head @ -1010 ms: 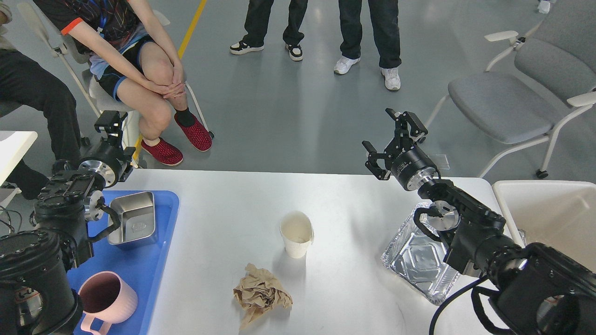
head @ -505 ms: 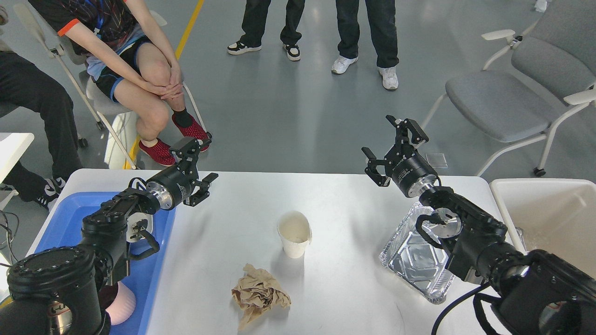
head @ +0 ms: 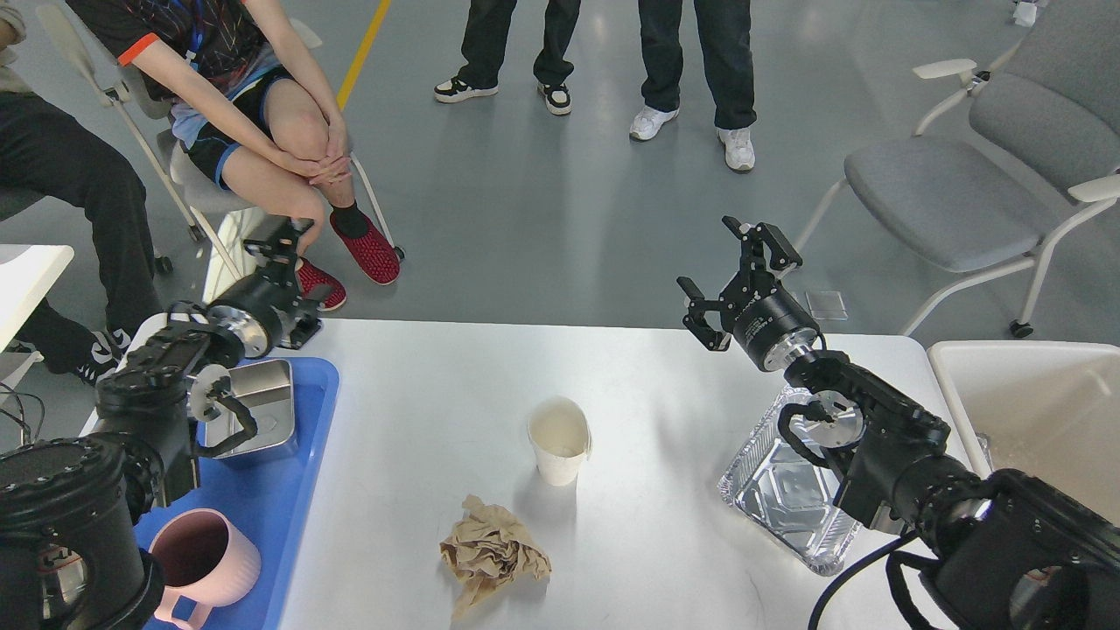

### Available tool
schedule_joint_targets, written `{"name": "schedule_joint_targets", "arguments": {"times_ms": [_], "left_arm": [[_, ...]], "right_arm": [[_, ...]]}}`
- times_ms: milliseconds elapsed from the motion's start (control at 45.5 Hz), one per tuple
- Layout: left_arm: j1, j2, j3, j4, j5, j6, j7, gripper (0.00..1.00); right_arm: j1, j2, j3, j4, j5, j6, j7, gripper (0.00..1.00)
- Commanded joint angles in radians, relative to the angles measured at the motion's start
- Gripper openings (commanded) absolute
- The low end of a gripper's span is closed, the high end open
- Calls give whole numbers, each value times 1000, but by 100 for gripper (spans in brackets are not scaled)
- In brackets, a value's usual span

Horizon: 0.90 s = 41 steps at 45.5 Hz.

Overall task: Tidy desktop
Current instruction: 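Raise the left gripper up and away from the basin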

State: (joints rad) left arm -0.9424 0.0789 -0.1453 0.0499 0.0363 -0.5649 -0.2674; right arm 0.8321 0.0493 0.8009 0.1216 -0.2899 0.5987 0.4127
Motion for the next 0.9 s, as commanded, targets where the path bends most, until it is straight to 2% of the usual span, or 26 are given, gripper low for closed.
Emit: {"name": "schedule_joint_targets", "arguments": {"times_ms": [0, 154, 351, 461, 549, 615, 703, 790, 878], "left_arm": [[2, 5, 153, -58, 45, -50, 94, 97], [2, 12, 122, -70, 34, -88, 85, 97], [1, -7, -187, -84, -10, -115, 62, 97], [-7, -30, -350, -84, -16, -78, 56, 97], [-10, -37, -460, -82, -21, 2, 50, 97], [-13, -37, -496, -81, -21, 80, 50, 97], [-12, -41, -507, -82, -22, 144, 50, 97], [-1, -41, -539, -87, -29, 123, 50, 97], [4, -39, -550, -99, -29, 37, 50, 97]], "right_arm": [[-1, -3, 0, 1, 0, 1, 0, 100], [-4, -2, 0, 1, 0, 4, 0, 100], [-11, 0, 1, 1, 0, 6, 0, 100], [-15, 0, 1, 1, 0, 7, 1, 100], [-16, 0, 1, 1, 0, 6, 1, 100], [-18, 1, 1, 1, 0, 6, 1, 100], [-18, 1, 1, 1, 0, 6, 1, 100], [-19, 1, 3, 1, 0, 6, 1, 100], [-21, 0, 1, 1, 0, 7, 1, 100]]}}
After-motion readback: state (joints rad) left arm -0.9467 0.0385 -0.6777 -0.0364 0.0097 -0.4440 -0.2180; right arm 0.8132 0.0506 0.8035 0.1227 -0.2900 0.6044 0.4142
